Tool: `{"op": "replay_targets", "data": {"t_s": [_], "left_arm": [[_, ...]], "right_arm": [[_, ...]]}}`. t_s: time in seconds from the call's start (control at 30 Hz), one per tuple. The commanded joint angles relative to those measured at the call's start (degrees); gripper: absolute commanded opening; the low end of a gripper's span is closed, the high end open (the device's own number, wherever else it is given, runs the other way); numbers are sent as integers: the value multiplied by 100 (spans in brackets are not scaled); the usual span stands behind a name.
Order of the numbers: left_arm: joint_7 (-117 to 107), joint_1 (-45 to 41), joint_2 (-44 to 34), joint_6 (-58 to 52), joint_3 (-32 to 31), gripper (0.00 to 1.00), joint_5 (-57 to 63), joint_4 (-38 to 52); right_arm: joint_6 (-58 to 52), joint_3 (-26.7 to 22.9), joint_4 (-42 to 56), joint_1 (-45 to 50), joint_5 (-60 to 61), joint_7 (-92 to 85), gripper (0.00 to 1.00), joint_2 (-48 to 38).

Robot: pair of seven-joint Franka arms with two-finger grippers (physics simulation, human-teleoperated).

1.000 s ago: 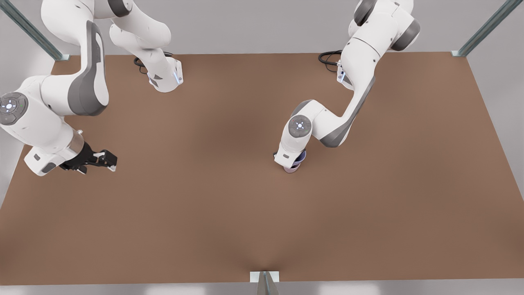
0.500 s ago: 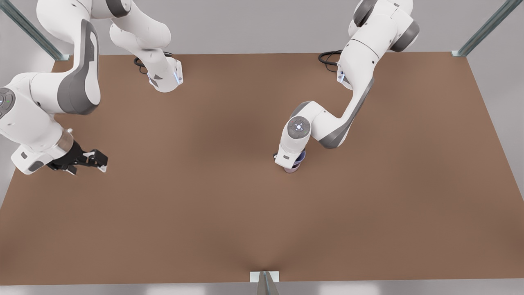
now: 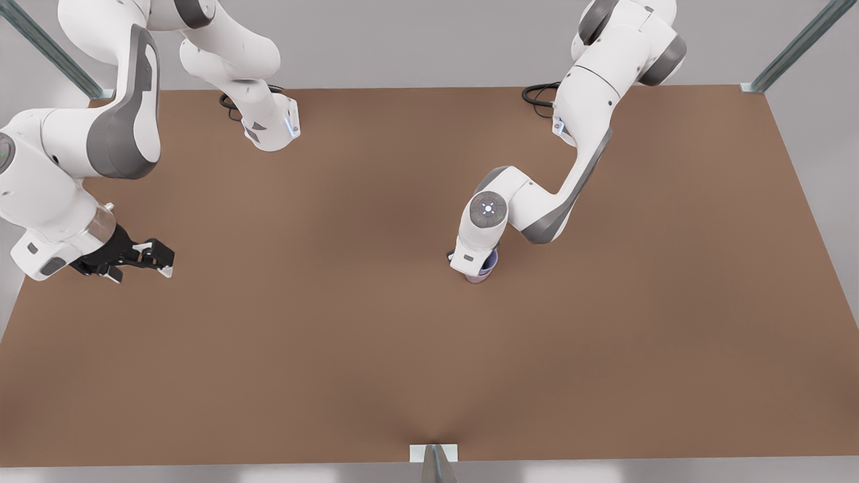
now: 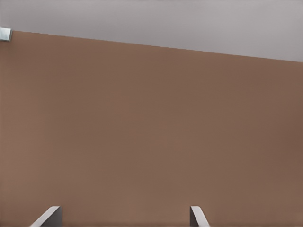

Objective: Stack the cups, with the pink cup at the bottom and the purple cup at the top

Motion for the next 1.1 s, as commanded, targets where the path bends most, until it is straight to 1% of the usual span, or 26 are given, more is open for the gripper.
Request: {"op": "replay_targets", "data": {"t_s": [0.0,0.03,0.07,0.33,0.37,0.43,0.47,0.5,0.53,0.57,0.63,0.67,0.7,0.73,0.8,0.87,0.97,1.07], "left_arm": [[-88,0,-7,-5,-2,68,72,8],[-88,0,-7,-5,-2,91,72,8],[-88,0,-7,-5,-2,100,81,8],[-70,9,-51,-58,-2,100,81,43],[-9,26,-138,-232,16,100,72,174],[692,88,-156,-1250,156,100,11,789],[1649,97,-156,-1980,437,100,-51,1246],[2485,123,-174,-2386,788,100,-139,1519],[3056,123,-244,-2570,1026,100,-147,1599],[3838,132,-279,-2703,1342,100,-147,1617],[4895,141,-525,-2703,2090,100,-464,1617],[5457,141,-569,-2738,2301,100,-446,1757],[5659,552,-736,-2948,2179,100,-464,1766],[6029,957,-877,-2993,1730,100,-438,1740],[6301,1529,-1228,-2975,1053,100,-420,1713],[7242,1538,-1545,-2949,1053,100,-411,1696],[7207,1538,-1835,-2949,1018,100,-394,1590],[7198,1538,-1923,-2817,983,100,-385,1344]], "right_arm": [[-25,0,4,-7,17,-31,100,10],[-25,-35,12,-42,17,136,100,-25],[-34,-79,12,-16,8,136,100,-43],[-43,-71,4,46,8,145,100,1],[-43,-71,-14,37,8,137,100,10],[-86,-71,3,46,-27,136,100,1],[-122,-79,4,-16,-1,128,100,-8],[-122,-71,4,28,-27,128,100,10],[-157,-71,4,20,-27,119,100,-16],[-420,-62,82,46,-27,119,100,-52],[-526,-71,118,54,8,110,100,1],[-535,-62,118,55,8,110,100,1],[-535,-53,118,55,17,110,100,-8],[-535,-53,118,63,17,110,100,-8],[-605,-53,118,63,17,110,100,-8],[-605,-53,127,63,17,128,100,1],[-605,-53,127,55,17,128,100,1],[-596,-53,127,55,17,128,100,-8]]}}
